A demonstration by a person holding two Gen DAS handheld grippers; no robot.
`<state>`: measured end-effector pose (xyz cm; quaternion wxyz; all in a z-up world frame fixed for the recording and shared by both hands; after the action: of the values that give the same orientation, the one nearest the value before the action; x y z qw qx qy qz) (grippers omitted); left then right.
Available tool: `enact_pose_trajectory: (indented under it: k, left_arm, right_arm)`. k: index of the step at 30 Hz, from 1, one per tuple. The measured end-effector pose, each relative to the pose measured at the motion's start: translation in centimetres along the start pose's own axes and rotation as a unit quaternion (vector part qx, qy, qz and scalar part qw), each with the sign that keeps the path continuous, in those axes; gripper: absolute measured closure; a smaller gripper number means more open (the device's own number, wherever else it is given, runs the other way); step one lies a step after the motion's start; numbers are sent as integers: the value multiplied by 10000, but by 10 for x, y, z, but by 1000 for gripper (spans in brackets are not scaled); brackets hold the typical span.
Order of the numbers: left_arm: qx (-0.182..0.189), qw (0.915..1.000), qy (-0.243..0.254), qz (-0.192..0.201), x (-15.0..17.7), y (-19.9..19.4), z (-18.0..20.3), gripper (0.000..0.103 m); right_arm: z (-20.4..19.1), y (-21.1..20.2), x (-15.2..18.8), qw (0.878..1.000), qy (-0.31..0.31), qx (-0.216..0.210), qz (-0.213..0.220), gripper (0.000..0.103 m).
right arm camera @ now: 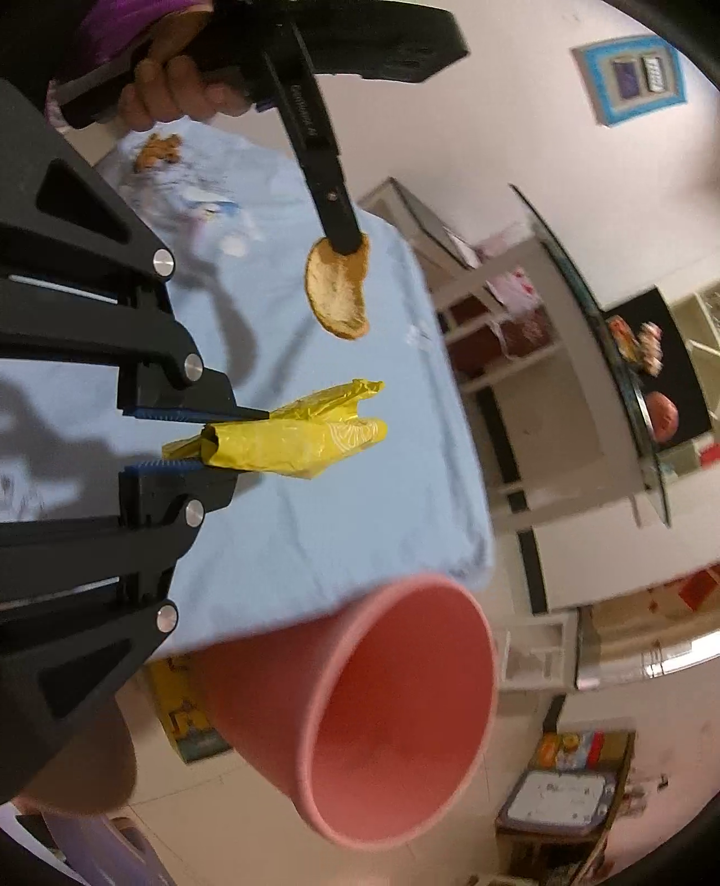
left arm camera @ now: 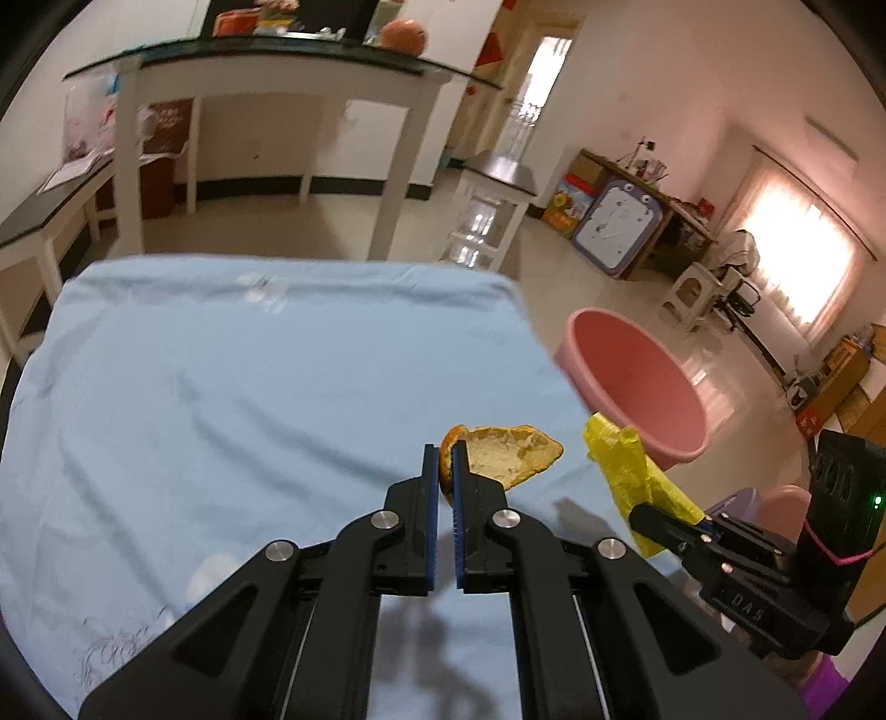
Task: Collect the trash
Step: 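Carry the orange peel and yellow bag over the pink bucket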
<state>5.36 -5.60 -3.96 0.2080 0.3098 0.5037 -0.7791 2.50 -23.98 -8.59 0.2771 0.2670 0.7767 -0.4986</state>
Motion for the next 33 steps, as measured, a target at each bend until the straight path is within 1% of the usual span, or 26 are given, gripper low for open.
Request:
enact_pose_trajectory:
  k: [4, 8, 12, 15, 22, 25, 29, 31, 32, 33]
  left_arm:
    - [207, 9996, 164, 80, -16, 7, 27, 99]
    - [381, 9984, 404, 109, -31, 21, 60, 99]
    - [500, 9964, 680, 45, -39, 43, 93, 99]
    - [512, 9953, 818, -39, -39, 61, 110, 99]
    - [520, 9927, 1043, -318, -35, 103, 142, 99]
    - [550, 9911, 1128, -435, -32, 117, 152, 99]
    - [575, 9897, 1189, -543, -29, 129, 158, 99]
    - [593, 9894, 1179, -601, -27, 133, 159, 99]
    - [603, 9892, 1183, -616, -27, 135, 160, 99]
    - [626, 9892, 1177, -614, -27, 136, 160, 99]
  right_arm:
    - [32, -16, -18, 9985, 296, 349, 304, 93]
    - [64, -25, -31, 9949, 589, 673, 465, 93]
    - [91, -29, -41, 9904, 761, 1020, 541, 93]
    - [110, -29, -45, 9871, 884, 1222, 528, 93]
    - [142, -16, -46, 9823, 1136, 1439, 393, 91]
    - [150, -11, -48, 9812, 1152, 1506, 371, 88]
    - [159, -6, -47, 9801, 1200, 1545, 330, 88]
    - [162, -4, -46, 9796, 1219, 1562, 326, 85]
    - [163, -3, -46, 9792, 1229, 1582, 321, 83]
    - [161, -2, -46, 9790, 1236, 1587, 322, 78]
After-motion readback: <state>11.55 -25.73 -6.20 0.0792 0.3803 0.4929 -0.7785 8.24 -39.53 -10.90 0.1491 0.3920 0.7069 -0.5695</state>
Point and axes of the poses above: each gripper's, at about its wrist camera, not at the fingertips, and y roughly the way its jaws point, z to its right, x to its underside, the point moved 5 cm from there along y, roughly the way its jaws point, and after that the axes turned 1 degree about z, right-handed, at the moved point
